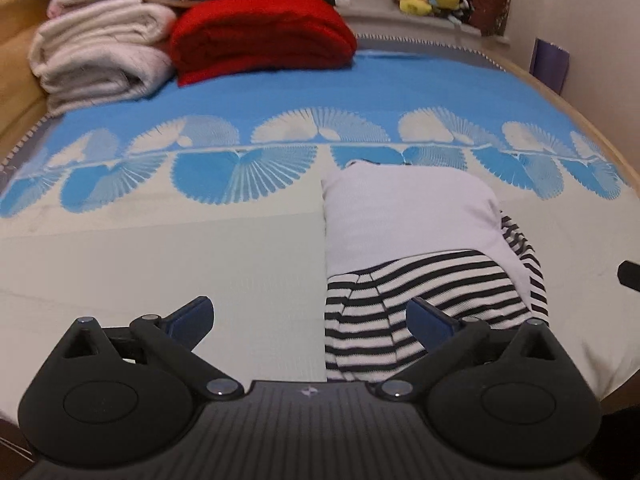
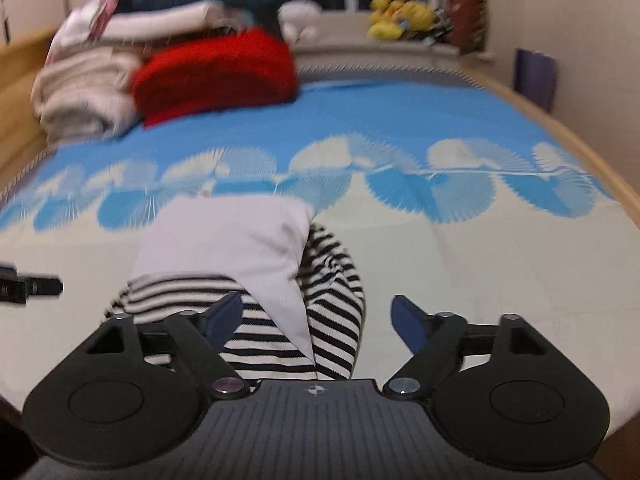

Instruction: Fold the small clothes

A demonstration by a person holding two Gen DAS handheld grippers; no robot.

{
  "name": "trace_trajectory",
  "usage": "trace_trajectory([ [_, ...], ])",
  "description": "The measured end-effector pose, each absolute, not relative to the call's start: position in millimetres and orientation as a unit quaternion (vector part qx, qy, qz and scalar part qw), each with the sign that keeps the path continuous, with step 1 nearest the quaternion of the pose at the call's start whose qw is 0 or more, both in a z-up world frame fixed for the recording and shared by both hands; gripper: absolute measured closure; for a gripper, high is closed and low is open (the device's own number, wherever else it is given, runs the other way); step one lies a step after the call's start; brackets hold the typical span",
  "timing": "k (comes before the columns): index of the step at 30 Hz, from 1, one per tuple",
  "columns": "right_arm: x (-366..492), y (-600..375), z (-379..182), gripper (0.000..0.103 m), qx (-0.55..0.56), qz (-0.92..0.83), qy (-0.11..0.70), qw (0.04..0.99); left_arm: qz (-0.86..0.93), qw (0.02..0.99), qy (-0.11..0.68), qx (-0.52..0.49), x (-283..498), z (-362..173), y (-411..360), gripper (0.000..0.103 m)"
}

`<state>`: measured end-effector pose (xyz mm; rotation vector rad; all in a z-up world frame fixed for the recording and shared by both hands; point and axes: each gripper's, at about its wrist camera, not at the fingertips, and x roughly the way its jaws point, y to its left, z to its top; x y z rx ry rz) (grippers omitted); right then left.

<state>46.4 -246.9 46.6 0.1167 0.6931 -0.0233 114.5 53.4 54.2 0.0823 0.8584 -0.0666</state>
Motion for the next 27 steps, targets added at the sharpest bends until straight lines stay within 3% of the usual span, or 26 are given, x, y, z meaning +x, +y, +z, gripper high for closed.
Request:
trace_trajectory([
  [6, -4, -235, 63, 0.009, 0.075, -0.030, 0.304, 0.949, -0.037, 0.923, 0.381, 0.019, 64, 72, 42, 0.001],
  [11, -17, -223, 56, 0.006, 0.046, -0.028, 0.308, 0.950, -0.036, 0.934, 0.356, 0.012, 30, 50, 31, 0.001],
  [14, -16, -216, 52, 0.006, 0.020, -0.025, 0.313, 0.949, -0.050, 0.919, 0.391, 0.012, 32, 35, 24, 0.001],
  [27, -2, -210, 34, 0.006, 0.032, -0.024, 0.352, 0.935, -0.033, 0.909, 0.414, 0.003, 49, 17, 26, 0.001],
])
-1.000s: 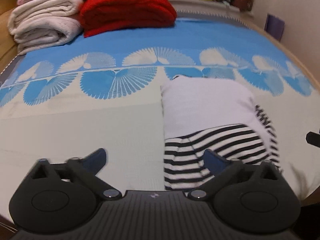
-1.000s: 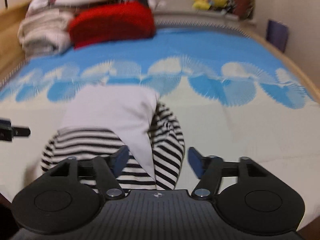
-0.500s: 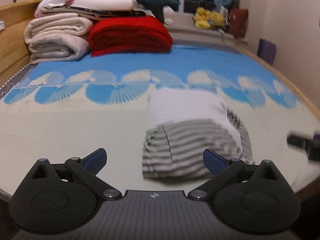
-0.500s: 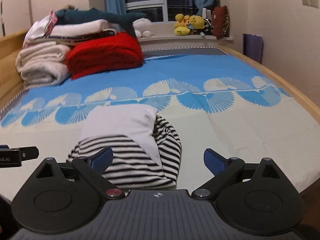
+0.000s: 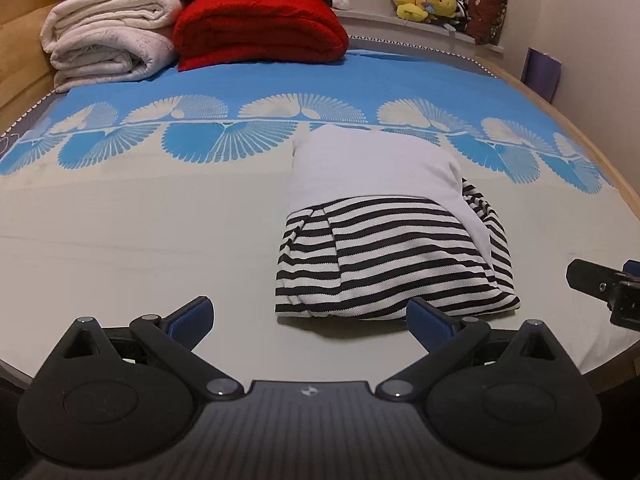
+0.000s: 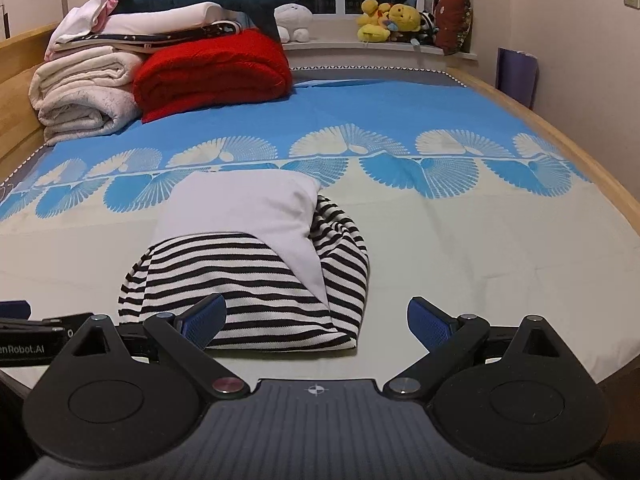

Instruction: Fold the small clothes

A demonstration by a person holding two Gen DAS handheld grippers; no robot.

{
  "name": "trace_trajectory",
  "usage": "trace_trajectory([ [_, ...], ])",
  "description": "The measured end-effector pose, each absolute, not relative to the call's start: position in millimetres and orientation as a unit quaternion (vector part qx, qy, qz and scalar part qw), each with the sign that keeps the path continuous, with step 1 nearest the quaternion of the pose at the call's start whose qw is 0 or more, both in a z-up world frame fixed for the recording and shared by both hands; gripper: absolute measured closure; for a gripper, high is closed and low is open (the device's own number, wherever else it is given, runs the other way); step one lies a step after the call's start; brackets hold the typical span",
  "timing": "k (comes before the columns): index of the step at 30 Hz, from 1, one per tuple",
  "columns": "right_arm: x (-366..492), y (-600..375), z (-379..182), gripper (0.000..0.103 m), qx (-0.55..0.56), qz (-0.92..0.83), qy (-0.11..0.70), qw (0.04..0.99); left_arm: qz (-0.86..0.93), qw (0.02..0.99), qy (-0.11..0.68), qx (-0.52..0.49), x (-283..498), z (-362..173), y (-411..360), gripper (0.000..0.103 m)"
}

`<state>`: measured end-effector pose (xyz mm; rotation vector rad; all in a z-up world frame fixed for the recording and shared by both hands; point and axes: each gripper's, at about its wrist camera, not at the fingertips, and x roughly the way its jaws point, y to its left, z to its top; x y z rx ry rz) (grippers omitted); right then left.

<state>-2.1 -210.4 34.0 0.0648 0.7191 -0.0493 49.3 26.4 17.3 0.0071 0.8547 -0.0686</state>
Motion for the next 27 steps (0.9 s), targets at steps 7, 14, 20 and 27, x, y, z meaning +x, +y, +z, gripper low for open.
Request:
trace_trajectory([
  [7, -3.4, -206.5, 33.4, 0.006, 0.026, -0.020, 0.352, 0.936, -0.032, 0.910, 0.414, 0.003, 47.4, 17.4, 26.9, 0.001],
  [14, -4.8, -204.1, 34.2, 0.006, 0.023, -0.020, 0.351, 0.936, -0.032, 0.910, 0.413, 0.004, 47.2, 17.6, 28.1, 0.000],
  [20, -4.7, -203.4, 34.1, 0.006, 0.023, -0.019, 0.351, 0.936, -0.035, 0.910, 0.412, 0.006, 47.3, 17.6, 27.5, 0.000],
  [27, -5.7, -204.9, 34.8, 0.006, 0.020, -0.013, 0.353, 0.935, -0.036, 0.910, 0.412, 0.006, 47.2, 17.5, 25.8, 0.000],
])
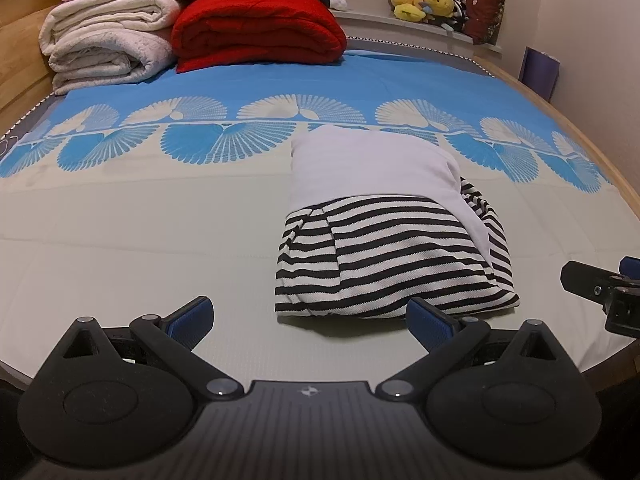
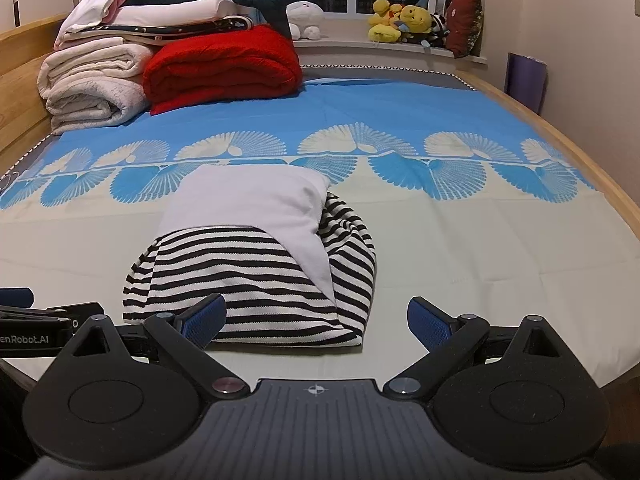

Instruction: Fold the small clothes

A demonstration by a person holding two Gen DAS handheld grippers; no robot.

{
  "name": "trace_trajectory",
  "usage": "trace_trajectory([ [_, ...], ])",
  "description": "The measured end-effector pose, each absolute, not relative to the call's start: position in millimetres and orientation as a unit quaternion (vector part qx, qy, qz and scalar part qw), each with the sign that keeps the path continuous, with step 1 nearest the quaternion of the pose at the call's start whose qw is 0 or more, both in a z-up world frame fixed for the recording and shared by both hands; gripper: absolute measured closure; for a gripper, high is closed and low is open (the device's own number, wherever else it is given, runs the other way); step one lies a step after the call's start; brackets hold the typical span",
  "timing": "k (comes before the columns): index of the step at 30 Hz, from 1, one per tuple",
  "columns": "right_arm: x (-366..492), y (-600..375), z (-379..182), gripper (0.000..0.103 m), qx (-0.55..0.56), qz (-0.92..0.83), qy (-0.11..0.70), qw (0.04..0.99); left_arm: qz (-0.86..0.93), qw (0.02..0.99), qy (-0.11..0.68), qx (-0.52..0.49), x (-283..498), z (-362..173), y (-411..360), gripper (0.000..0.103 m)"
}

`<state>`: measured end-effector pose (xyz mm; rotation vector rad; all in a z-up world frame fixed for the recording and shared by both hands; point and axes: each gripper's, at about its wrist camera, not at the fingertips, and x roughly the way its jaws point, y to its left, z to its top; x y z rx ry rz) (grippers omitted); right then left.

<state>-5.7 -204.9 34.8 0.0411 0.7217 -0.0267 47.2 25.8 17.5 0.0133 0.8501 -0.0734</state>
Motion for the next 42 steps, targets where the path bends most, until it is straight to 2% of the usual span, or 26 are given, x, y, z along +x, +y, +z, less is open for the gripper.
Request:
trace_trajectory([
  [42, -6.5, -203.0, 36.3, 0.006, 0.019, -0.013, 0.353, 0.935, -0.050, 0.912, 0.406, 0.013, 45.2, 16.7, 27.0, 0.000],
])
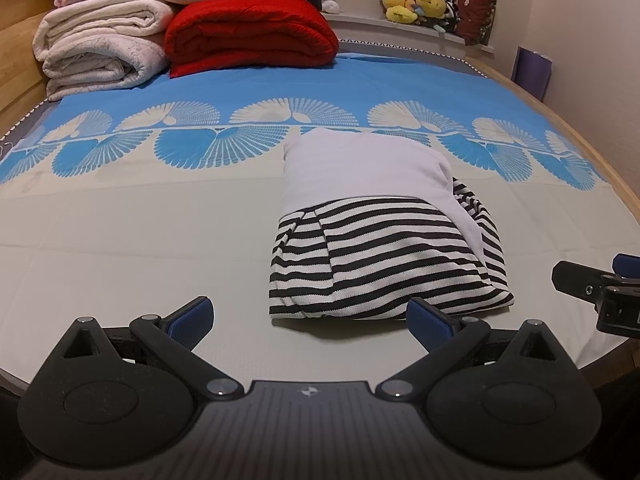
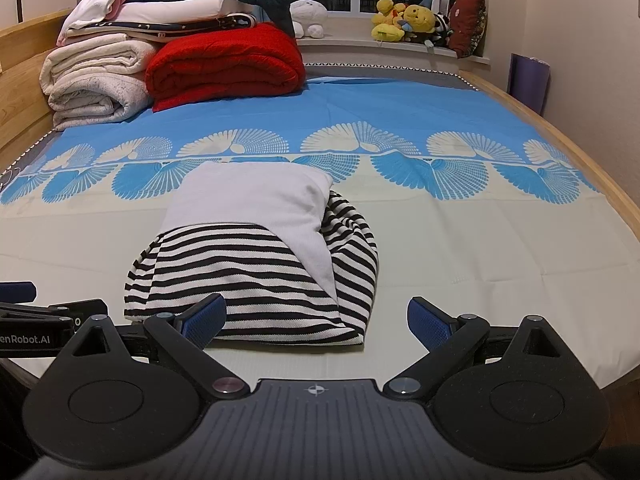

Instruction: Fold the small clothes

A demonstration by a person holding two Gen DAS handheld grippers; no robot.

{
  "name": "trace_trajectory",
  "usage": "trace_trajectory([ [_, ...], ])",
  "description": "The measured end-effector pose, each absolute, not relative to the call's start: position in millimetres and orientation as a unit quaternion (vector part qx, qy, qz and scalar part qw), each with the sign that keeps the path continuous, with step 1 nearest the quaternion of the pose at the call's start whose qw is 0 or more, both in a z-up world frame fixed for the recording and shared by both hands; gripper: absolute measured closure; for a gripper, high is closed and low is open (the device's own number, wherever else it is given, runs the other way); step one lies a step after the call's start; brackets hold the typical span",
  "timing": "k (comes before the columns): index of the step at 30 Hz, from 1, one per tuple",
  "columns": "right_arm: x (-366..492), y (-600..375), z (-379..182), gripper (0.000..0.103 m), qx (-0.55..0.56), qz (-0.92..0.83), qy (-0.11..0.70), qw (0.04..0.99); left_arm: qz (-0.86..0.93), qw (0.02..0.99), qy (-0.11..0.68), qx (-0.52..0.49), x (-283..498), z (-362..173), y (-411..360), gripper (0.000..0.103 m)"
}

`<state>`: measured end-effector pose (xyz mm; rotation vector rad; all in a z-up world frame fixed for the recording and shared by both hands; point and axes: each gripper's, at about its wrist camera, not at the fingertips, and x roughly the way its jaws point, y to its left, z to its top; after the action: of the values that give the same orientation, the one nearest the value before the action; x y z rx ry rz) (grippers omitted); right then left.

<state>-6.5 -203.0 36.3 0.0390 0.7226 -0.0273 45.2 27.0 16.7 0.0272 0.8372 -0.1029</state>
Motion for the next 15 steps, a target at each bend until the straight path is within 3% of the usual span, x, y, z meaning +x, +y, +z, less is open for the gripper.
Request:
trace_trajectory([
  [15, -6.7, -203.3, 35.9, 0.006, 0.019, -0.013, 0.354, 0.935, -0.054, 0.912, 0.406, 0.015, 44.6, 16.6, 26.9, 0.000],
])
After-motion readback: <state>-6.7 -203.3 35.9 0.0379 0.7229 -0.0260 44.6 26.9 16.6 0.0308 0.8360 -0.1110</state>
